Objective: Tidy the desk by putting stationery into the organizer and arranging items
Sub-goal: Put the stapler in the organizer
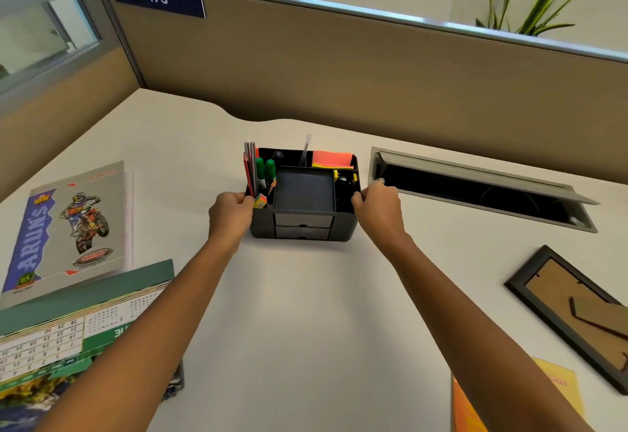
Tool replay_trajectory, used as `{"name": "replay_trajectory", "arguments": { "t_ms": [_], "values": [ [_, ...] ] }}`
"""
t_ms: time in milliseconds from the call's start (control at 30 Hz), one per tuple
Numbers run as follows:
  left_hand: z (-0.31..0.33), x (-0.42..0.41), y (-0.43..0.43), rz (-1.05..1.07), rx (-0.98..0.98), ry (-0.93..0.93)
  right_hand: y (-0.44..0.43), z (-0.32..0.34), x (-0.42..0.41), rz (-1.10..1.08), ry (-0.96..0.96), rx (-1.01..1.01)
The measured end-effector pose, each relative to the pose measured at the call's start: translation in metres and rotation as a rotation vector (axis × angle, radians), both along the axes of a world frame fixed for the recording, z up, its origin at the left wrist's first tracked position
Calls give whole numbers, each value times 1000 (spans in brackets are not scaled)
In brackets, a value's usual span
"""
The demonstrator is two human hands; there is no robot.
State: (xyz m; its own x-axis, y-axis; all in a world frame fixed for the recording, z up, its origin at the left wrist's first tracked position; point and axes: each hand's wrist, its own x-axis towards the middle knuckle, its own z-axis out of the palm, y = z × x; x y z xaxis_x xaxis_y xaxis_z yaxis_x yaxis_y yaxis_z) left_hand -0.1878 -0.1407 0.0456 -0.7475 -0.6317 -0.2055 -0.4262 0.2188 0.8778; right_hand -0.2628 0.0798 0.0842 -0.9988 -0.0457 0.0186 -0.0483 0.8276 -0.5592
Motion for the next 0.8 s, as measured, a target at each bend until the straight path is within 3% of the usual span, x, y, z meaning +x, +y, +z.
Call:
{"name": "replay_trajectory", "arguments": {
  "t_ms": [367, 800],
  "values": [
    [-11, -11, -16, -64, -59, 59, -1, -3, -5, 45, 58, -36],
    [41, -94, -79, -105, -125, 79, -62, 29, -72, 84, 104, 27]
  ]
}}
